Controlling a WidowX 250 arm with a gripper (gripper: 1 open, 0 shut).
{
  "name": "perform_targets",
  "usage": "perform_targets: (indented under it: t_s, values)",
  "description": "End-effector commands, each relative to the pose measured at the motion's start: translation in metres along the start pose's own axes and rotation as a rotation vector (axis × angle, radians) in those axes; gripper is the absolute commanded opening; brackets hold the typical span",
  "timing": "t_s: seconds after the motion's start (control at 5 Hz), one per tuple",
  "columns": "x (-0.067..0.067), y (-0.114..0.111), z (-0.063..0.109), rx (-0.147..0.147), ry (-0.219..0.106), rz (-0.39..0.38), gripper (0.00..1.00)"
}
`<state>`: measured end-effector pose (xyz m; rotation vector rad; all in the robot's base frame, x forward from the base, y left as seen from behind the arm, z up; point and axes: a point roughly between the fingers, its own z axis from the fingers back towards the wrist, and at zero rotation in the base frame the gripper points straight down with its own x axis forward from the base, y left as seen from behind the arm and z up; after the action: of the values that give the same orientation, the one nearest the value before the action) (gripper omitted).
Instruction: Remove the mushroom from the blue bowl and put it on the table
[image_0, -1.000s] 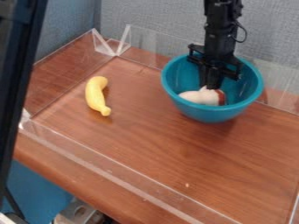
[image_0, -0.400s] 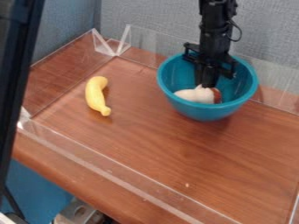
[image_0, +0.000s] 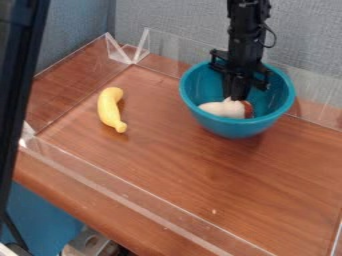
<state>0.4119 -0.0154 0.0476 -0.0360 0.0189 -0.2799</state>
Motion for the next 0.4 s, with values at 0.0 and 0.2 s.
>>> perform_targets:
  t_s: [0.0, 0.2]
  values:
    - [0.0005, 0.0062, 0.0009, 0.004, -0.019, -0.008, 0.0]
    - [0.001, 0.0034, -0.0037, -0.001, -0.015, -0.016, 0.0]
